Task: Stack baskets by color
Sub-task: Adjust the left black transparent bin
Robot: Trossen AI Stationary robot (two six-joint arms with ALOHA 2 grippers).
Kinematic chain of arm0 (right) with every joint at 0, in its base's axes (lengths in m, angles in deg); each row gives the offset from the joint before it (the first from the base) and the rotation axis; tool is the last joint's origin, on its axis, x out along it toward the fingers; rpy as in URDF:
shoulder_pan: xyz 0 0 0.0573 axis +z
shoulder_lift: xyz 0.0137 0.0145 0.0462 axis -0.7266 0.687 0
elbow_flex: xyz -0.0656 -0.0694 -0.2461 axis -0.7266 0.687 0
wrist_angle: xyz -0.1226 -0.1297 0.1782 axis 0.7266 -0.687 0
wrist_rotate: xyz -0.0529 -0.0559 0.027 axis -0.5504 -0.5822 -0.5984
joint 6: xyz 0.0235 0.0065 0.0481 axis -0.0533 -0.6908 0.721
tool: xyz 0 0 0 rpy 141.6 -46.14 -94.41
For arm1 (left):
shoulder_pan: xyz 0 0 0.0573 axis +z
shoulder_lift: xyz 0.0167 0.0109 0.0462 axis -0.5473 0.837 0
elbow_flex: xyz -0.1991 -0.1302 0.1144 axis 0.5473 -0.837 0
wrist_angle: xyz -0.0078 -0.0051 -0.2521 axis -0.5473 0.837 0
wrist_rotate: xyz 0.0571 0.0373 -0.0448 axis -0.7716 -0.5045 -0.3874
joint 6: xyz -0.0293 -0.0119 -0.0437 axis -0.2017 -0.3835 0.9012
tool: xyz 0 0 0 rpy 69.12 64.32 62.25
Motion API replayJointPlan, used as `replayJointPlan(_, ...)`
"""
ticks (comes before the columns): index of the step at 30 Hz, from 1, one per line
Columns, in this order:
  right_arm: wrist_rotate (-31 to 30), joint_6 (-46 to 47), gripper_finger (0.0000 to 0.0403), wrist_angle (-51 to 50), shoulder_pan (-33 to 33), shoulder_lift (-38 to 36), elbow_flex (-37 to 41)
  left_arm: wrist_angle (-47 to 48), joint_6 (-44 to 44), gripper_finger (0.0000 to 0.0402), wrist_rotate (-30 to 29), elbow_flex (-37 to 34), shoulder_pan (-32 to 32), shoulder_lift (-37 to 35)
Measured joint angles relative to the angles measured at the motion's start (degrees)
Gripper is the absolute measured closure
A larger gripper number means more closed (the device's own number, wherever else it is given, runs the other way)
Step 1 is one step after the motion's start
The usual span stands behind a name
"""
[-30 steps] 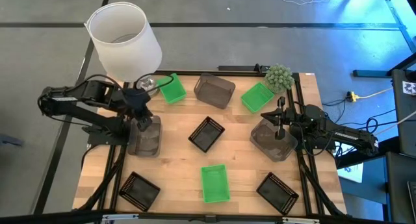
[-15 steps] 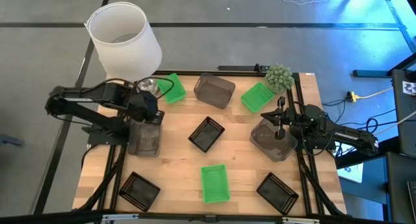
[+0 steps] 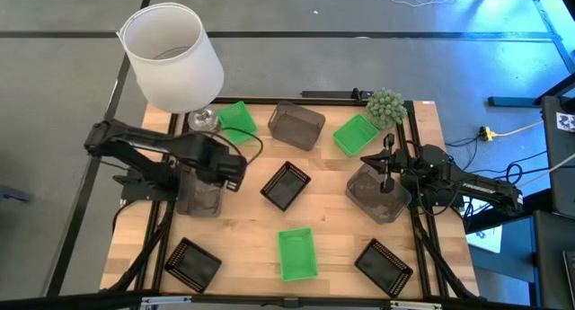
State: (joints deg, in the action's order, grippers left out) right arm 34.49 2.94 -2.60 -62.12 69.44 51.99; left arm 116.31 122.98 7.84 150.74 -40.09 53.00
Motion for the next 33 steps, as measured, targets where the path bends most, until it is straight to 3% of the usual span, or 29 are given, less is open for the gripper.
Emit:
replayJointPlan(9,0.0,0.0,0.0391,0.0,0.0,0.0,0.0,-1.3,0.1,0.0336,-1.1,-3.8,-1.5,5.4)
replayJointPlan(33,0.0,0.2,0.0391,-0.3,0.0,0.0,0.0,-16.8,0.4,0.0333,-3.9,-17.4,-1.4,5.7)
